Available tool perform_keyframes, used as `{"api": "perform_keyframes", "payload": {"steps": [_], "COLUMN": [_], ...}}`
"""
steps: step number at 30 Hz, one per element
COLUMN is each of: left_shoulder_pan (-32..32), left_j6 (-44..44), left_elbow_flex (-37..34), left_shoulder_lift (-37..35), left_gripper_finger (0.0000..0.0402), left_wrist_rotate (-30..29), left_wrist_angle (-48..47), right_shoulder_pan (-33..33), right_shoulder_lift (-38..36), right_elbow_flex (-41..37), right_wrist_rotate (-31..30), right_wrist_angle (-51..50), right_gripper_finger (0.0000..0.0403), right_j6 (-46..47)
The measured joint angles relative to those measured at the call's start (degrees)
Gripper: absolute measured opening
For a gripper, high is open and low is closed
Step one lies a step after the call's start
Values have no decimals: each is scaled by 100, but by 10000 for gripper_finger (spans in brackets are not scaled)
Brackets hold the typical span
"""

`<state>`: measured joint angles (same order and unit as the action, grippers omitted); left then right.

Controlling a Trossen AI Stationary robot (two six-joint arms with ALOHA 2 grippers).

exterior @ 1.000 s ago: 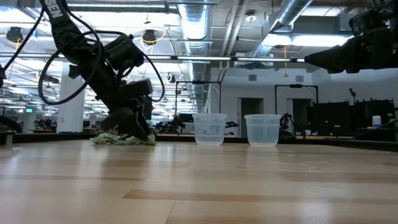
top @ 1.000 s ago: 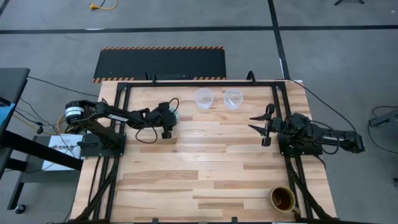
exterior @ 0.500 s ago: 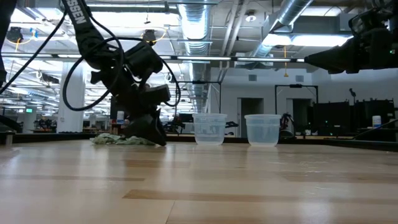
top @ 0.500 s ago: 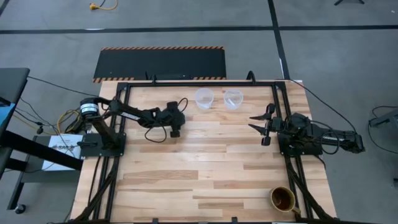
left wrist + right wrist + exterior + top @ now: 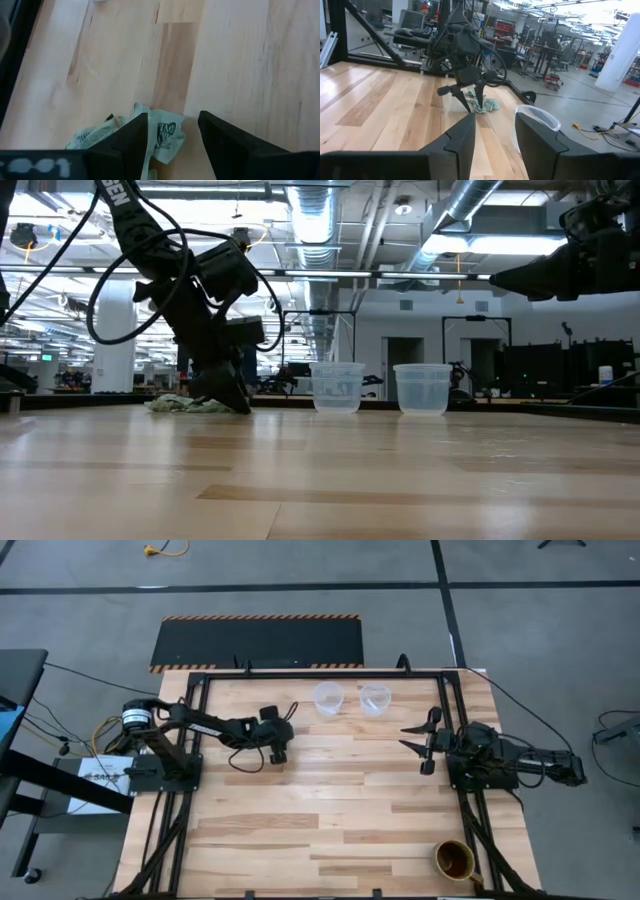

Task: Pick and place Stevia / Truvia into bins
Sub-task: Put the stevia packet into the left transparent container

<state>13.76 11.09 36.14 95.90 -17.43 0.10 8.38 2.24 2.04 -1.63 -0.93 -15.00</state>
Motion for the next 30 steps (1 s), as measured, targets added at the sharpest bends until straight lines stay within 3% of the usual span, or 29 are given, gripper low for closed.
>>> {"api": "perform_keyframes", "payload": {"steps": [9, 19, 25, 30], "left_shoulder_pan": [-20, -33, -227, -543], "left_j6": [4, -1, 120, 501], "left_elbow_flex": [-4, -6, 171, 413], "left_shoulder_lift": [0, 15, 46, 75], "left_gripper_finger": [154, 9, 2, 0], "left_wrist_rotate": [13, 99, -300, -1058], "left_wrist_angle": [52, -9, -188, -423], "right_shoulder_pan": [0, 2, 1, 2], "right_shoulder_lift": [0, 0, 0, 0], "right_elbow_flex": [0, 0, 0, 0], "right_wrist_rotate": [0, 2, 2, 2], "right_wrist_angle": [-22, -29, -35, -39], "right_gripper_finger": [134, 134, 134, 134], "right_j6": [0, 2, 2, 2]}}
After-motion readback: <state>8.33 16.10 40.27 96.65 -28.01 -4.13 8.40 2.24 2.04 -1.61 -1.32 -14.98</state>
